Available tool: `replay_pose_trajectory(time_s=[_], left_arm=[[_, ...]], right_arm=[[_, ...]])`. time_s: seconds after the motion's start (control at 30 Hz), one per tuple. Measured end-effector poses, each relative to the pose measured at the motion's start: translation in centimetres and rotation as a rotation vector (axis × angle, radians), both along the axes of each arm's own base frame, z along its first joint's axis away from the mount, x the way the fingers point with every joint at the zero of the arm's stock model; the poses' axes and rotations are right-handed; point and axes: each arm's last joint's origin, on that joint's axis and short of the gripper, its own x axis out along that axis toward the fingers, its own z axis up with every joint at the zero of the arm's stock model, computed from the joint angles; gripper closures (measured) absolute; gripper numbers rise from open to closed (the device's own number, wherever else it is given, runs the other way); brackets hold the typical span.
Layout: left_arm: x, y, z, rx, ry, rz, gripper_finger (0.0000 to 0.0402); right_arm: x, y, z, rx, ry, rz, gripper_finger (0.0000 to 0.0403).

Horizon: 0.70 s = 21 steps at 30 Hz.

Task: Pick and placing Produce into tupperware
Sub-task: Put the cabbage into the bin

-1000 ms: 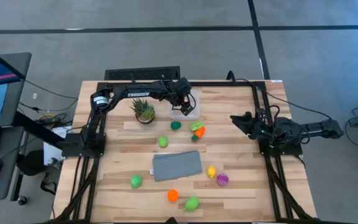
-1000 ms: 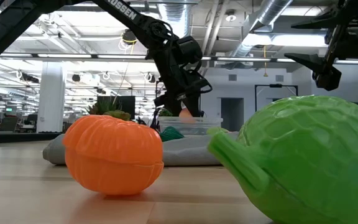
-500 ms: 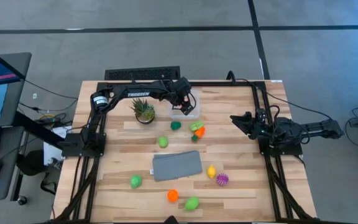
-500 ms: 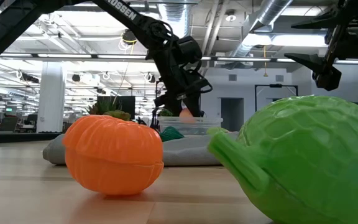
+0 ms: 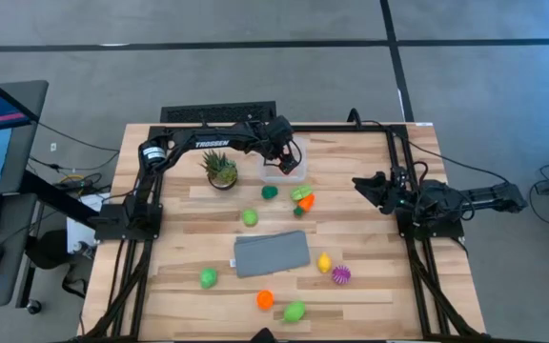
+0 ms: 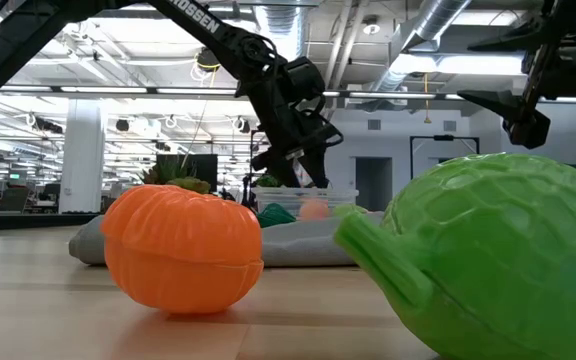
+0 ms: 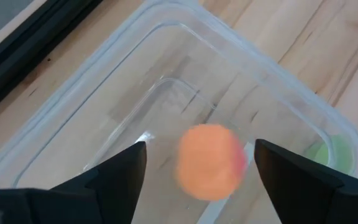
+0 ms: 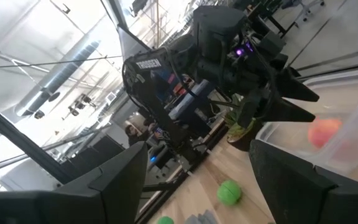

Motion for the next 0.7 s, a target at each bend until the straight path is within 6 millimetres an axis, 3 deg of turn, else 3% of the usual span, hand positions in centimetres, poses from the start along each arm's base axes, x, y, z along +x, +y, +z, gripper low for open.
replay_pose_trajectory(time_s=[0.3, 0.7], left_arm=[[-0.1, 0.1, 0.5, 0.021, 0.007, -0.037, 0.01], [0.0, -0.9, 8.6, 0.034, 0.011, -0.228, 0.01]], right_arm=[[0.0, 0.0, 0.0, 0.0, 0.001, 0.0, 0.0097], [0.1, 0.0, -0.6, 0.027, 0.053, 0.004, 0.0097]])
